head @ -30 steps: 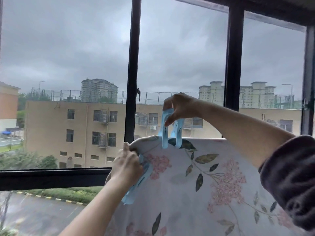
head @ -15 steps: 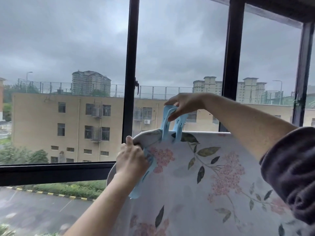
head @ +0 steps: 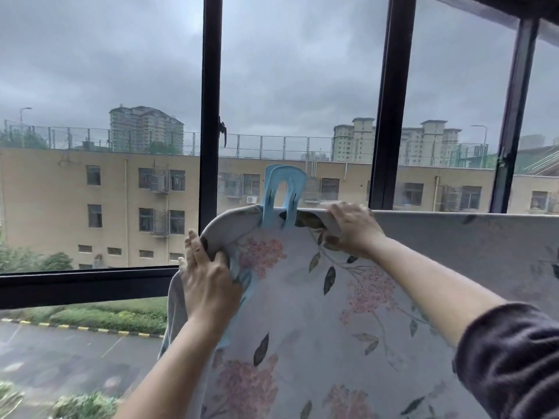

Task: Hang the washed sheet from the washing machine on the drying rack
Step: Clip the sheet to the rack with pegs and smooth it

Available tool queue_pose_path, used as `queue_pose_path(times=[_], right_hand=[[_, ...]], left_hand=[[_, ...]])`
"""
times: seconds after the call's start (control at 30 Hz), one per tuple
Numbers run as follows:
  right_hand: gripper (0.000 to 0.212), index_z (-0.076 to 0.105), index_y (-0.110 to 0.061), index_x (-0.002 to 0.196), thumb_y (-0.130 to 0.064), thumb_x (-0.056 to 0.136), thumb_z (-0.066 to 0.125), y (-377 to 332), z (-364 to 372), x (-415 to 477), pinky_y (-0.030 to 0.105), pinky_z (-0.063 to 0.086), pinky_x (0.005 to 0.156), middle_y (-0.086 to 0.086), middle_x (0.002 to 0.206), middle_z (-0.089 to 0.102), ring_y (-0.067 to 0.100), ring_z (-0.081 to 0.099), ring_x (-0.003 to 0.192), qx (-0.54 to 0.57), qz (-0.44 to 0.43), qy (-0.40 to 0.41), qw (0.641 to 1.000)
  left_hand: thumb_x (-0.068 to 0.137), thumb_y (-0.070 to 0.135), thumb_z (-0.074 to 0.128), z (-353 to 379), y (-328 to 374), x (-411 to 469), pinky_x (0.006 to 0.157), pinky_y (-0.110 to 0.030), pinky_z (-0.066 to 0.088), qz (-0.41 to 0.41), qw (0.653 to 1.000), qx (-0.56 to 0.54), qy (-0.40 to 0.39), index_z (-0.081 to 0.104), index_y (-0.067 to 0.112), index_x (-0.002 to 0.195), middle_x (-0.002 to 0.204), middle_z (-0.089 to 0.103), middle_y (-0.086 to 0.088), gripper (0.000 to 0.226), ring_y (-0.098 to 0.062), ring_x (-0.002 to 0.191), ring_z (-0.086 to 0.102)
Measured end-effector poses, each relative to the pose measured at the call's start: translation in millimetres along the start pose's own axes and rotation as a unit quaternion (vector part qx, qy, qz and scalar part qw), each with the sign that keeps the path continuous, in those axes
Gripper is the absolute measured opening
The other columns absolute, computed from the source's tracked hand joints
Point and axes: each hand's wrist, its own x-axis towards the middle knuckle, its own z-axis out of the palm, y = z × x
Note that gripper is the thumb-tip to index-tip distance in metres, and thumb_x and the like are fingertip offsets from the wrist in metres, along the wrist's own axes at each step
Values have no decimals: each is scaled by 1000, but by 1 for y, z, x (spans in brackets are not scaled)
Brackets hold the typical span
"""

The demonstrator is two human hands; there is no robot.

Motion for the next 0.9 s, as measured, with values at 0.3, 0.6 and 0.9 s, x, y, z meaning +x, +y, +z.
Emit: queue_pose_path(times=[0.3,0.6,0.9], right_hand=[[75,16,-30,148,-22,88,61,35,56,-118,38,29,112,1,153,27,20,31,138,380,40,-17,924],[116,25,-35,139,-67,43,81,132,82,-285,38,51,93,-1,134,52,13,54,120,749,197,-155,614],[118,31,-13,142,-41,44,92,219,71,-328,41,51,95,13,128,56,24,63,108,784,204,-140,569]], left_hand=[[82,11,63,13,97,-74,69,-33,43,-49,970,-222,86,56,11,88,89,60,-8,10,-29,81,56],[87,32,50,71,249,-167,64,-34,40,-299,754,-583,-48,46,27,78,68,45,1,11,-17,62,44],[89,33,43,119,354,-215,60,-28,39,-273,685,-666,-112,41,17,82,67,40,1,19,-13,57,43]])
